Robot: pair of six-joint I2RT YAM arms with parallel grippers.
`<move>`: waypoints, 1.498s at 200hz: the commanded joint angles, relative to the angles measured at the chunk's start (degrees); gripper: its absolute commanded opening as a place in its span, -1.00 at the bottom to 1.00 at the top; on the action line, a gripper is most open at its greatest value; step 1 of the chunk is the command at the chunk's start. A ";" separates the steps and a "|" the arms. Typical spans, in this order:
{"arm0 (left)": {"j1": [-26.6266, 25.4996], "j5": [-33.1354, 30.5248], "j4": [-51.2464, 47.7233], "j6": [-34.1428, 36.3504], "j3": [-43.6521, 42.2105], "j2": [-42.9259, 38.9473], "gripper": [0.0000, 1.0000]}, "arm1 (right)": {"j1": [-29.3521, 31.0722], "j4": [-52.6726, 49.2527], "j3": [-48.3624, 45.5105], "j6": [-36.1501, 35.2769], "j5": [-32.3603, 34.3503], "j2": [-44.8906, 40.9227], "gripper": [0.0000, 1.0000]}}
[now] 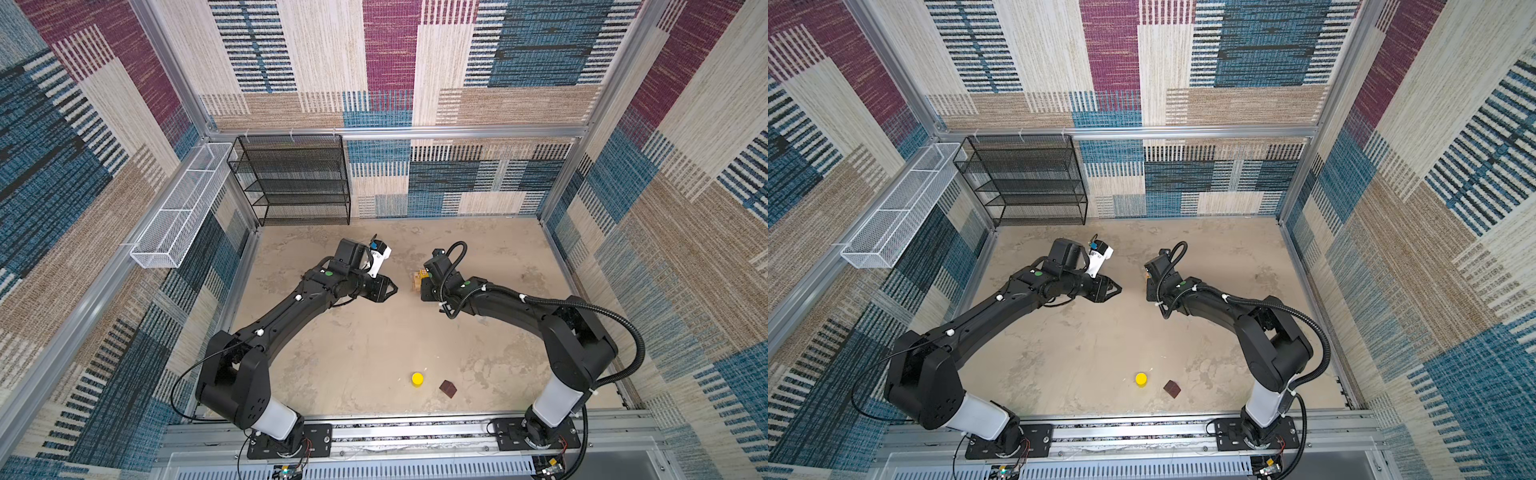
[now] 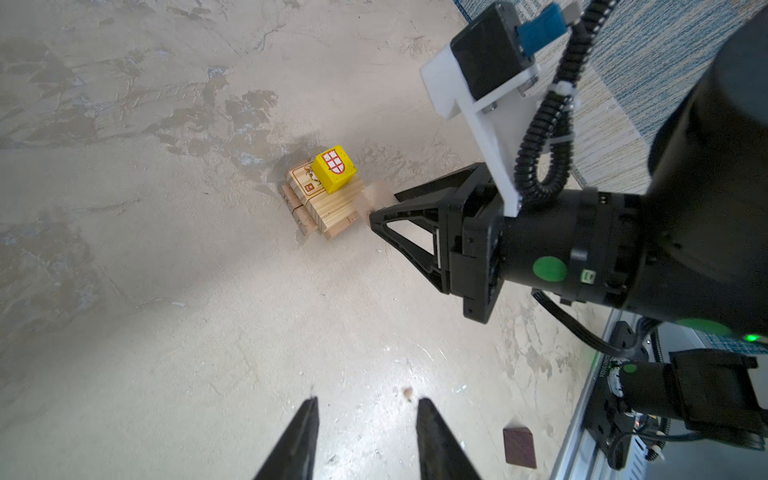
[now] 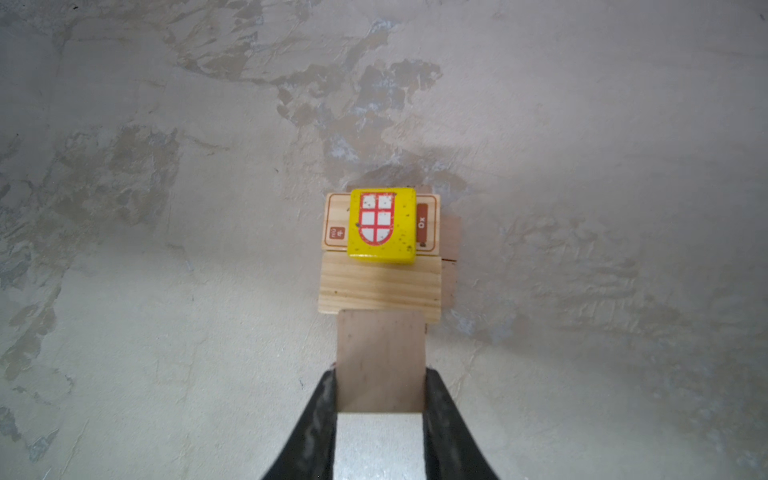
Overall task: Build the wood block tower
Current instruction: 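Lower the small wooden cube onto the stack beside the yellow cube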
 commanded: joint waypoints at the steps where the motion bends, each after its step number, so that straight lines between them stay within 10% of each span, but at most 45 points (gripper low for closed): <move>1: 0.04 -0.62 -0.34 1.22 0.44 -0.52 -0.14 | 0.04 -0.25 1.29 -0.60 1.25 1.13 -0.93; 299: -0.01 -1.50 -1.09 1.85 0.80 -0.19 -0.14 | 0.00 -0.40 3.62 -1.35 3.05 4.71 -0.67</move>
